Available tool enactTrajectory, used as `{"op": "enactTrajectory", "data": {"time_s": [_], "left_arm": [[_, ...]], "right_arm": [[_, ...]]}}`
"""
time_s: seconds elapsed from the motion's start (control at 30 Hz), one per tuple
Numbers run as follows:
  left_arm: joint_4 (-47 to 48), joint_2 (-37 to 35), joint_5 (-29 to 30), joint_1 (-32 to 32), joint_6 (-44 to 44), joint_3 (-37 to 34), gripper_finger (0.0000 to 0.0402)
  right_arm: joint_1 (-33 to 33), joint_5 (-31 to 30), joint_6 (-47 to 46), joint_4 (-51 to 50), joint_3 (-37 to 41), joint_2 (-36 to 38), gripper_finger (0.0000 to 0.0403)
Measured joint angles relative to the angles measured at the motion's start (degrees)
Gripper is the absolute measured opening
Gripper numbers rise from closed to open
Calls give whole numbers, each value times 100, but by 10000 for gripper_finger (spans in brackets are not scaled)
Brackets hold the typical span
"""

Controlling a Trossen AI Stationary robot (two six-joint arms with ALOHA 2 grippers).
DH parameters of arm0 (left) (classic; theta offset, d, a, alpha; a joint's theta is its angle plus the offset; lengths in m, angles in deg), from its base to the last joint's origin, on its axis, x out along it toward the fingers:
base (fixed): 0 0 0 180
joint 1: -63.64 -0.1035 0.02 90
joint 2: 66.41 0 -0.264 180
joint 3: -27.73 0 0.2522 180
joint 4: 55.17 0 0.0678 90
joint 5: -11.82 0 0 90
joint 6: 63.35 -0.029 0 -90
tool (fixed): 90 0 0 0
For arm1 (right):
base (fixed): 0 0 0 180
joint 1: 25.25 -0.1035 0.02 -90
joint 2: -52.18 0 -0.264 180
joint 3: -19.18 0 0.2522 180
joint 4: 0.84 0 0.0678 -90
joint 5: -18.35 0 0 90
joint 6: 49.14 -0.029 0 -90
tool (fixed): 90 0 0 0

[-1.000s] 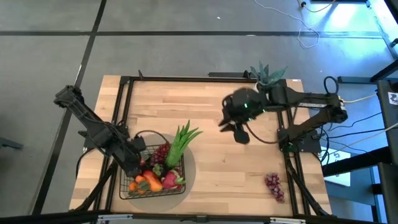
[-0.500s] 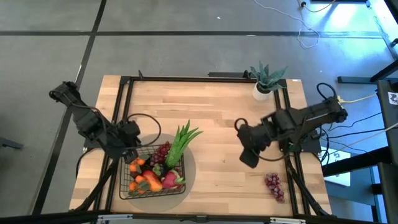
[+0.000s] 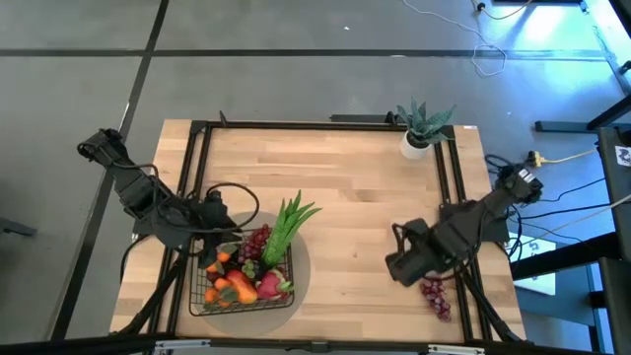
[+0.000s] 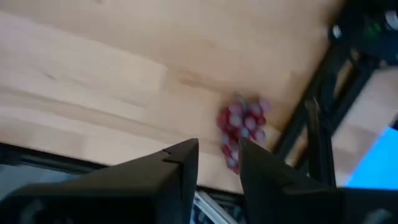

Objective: Build produce basket
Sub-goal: Put the purple grapes into the black wire basket

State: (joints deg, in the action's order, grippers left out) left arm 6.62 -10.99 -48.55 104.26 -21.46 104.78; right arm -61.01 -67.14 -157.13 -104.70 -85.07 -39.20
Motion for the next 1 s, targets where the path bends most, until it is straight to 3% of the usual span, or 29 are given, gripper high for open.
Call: {"op": "enactTrajectory", "data": {"time_s": [0.3, 0.53, 1.0], "left_arm": [[-279, -103, 1, 0, -49, 0, 81], [-485, -120, 20, 0, -47, 0, 82], [-959, -120, 21, 0, -43, 0, 82]], "right_arm": [[-494, 881, -280, 31, 2, -800, 102], [-646, 912, 32, 77, 40, -1159, 102], [-599, 1645, 725, 2300, 2487, -605, 102]]}}
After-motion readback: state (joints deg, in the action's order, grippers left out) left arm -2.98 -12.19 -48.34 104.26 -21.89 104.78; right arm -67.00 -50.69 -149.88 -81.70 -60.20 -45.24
